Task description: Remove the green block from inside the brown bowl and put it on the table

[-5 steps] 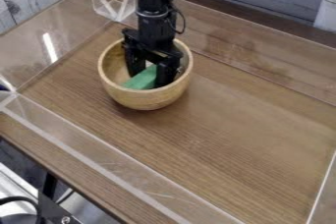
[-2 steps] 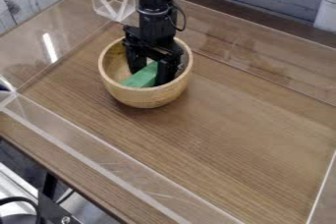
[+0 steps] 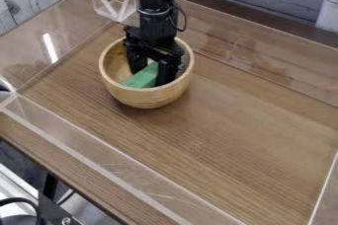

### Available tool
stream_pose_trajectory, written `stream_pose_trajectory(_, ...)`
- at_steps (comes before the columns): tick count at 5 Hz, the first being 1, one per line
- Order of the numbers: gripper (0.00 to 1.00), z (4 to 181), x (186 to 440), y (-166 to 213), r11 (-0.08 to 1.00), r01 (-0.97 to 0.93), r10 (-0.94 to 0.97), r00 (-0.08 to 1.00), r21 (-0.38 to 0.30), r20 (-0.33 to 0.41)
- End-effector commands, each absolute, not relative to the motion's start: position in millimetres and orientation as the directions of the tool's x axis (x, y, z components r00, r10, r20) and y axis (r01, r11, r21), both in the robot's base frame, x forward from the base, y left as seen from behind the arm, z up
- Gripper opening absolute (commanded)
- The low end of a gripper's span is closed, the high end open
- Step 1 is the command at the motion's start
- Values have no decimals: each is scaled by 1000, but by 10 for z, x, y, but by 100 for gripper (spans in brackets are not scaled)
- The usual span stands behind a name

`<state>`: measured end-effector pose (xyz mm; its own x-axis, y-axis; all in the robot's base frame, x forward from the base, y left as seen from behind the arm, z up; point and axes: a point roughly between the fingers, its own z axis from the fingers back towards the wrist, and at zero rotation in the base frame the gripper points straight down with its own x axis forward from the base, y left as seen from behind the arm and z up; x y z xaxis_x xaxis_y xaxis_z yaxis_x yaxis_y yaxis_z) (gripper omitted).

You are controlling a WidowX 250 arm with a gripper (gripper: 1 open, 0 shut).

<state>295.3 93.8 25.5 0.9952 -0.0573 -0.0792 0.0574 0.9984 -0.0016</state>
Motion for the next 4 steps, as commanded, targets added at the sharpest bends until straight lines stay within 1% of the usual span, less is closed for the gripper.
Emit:
stream_pose_trajectory(1,100,237,2898,1037,999,48,-48,996,-1,-78)
stream_pose_trajectory(2,100,248,2860,1038,999,47,-48,995,-5,-82)
stream_pose_trajectory(3,0,221,2862,1034,999,45,-45,995,-8,-84)
stream_pose_trajectory(4,0,325,2871,1020,999,39,-40,997,-9,-63)
